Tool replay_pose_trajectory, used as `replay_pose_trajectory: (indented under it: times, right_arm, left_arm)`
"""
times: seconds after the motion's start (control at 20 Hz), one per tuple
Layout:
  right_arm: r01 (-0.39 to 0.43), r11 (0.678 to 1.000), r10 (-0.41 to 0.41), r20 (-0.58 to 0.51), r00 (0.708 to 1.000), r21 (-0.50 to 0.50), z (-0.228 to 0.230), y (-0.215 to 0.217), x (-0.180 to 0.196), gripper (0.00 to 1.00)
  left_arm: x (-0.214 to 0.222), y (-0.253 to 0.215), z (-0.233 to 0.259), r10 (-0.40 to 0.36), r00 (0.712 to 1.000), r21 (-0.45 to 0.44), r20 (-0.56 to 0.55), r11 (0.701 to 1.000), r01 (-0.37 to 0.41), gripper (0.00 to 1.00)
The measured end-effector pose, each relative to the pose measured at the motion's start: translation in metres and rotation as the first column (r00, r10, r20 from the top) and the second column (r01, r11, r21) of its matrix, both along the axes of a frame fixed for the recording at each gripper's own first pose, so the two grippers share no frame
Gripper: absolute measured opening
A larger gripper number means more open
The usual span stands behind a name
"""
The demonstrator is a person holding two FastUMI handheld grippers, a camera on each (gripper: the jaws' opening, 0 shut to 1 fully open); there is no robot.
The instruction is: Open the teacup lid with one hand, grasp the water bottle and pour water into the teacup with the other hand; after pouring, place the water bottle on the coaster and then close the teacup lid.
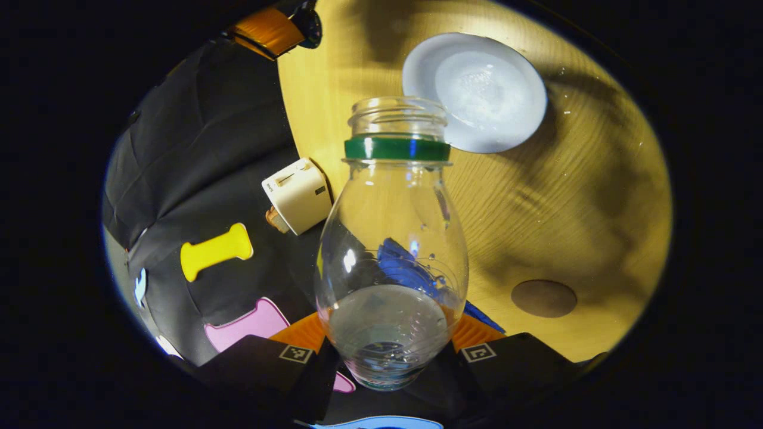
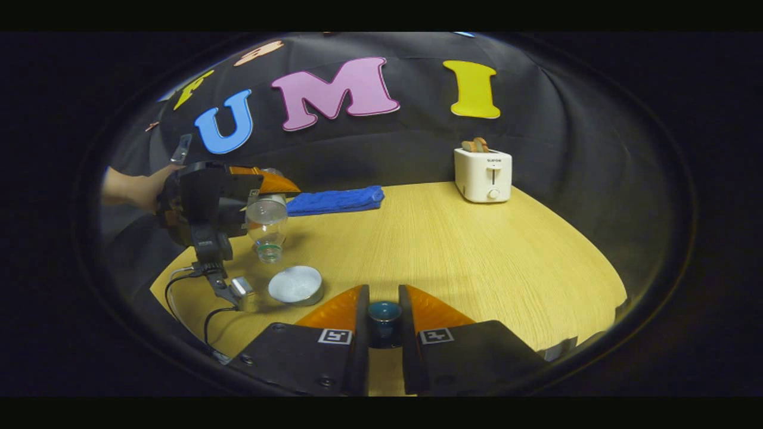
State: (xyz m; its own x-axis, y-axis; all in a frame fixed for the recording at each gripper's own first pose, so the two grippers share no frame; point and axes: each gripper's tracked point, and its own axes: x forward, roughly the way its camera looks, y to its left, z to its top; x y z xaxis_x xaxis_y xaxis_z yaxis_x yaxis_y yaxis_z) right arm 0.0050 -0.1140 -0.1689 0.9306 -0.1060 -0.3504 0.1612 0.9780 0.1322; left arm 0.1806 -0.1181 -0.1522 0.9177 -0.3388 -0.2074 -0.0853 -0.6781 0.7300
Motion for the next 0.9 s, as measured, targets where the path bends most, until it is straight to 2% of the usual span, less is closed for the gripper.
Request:
replay_pose_trajectory:
  times: [0.1,0.2,0.25,0.3,0.35,0.4,0.45,0.5,0.6,0.75,0.8,0.85,0.9]
  right_arm:
    - [-0.005,1.0,0.005,0.015,1.0,-0.01,0.013,0.0,0.003,0.26]
    - [-0.011,1.0,0.012,0.026,1.0,-0.023,0.027,0.0,0.009,0.26]
    - [-0.015,1.0,0.016,0.031,0.999,-0.026,0.032,0.001,0.012,0.26]
    - [-0.02,0.999,0.021,0.036,0.999,-0.029,0.038,0.003,0.015,0.26]
    - [-0.027,0.999,0.029,0.039,0.999,-0.032,0.045,0.006,0.018,0.26]
    - [-0.035,0.999,0.036,0.042,0.998,-0.037,0.051,0.008,0.021,0.26]
    - [-0.044,0.998,0.046,0.045,0.998,-0.044,0.056,0.012,0.025,0.27]
    - [-0.054,0.997,0.056,0.047,0.997,-0.052,0.06,0.016,0.028,0.26]
    - [-0.076,0.995,0.079,0.046,0.996,-0.066,0.065,0.026,0.034,0.26]
    - [-0.116,0.99,0.12,0.04,0.992,-0.078,0.067,0.045,0.043,0.26]
    - [-0.135,0.987,0.139,0.046,0.989,-0.082,0.067,0.055,0.05,0.26]
    - [-0.146,0.986,0.15,0.054,0.987,-0.075,0.066,0.064,0.058,0.26]
    - [-0.149,0.986,0.153,0.059,0.986,-0.07,0.065,0.069,0.062,0.23]
  left_arm:
    - [-0.003,0.011,0.004,0.039,0.997,-0.138,-0.068,0.989,-0.048,0.75]
    - [-0.008,0.016,0.011,0.066,0.99,-0.285,-0.122,0.953,-0.099,0.75]
    - [-0.011,0.022,0.015,0.085,0.985,-0.369,-0.151,0.919,-0.136,0.75]
    - [-0.013,0.028,0.019,0.099,0.977,-0.458,-0.188,0.871,-0.177,0.75]
    - [-0.015,0.036,0.027,0.102,0.969,-0.548,-0.226,0.809,-0.213,0.75]
    - [-0.016,0.043,0.035,0.111,0.96,-0.632,-0.255,0.733,-0.253,0.75]
    - [-0.016,0.047,0.043,0.102,0.954,-0.703,-0.283,0.654,-0.279,0.75]
    - [-0.018,0.056,0.051,0.107,0.945,-0.764,-0.308,0.564,-0.313,0.75]
    - [-0.017,0.065,0.059,0.066,0.939,-0.863,-0.338,0.377,-0.337,0.75]
    - [0.001,0.075,0.048,-0.013,0.91,-0.909,-0.414,0.053,-0.413,0.75]
    - [0.008,0.075,0.035,-0.098,0.887,-0.877,-0.452,-0.135,-0.461,0.75]
    - [0.009,0.08,0.028,-0.16,0.891,-0.833,-0.424,-0.318,-0.453,0.75]
    - [0.007,0.079,0.027,-0.167,0.899,-0.812,-0.404,-0.388,-0.436,0.75]
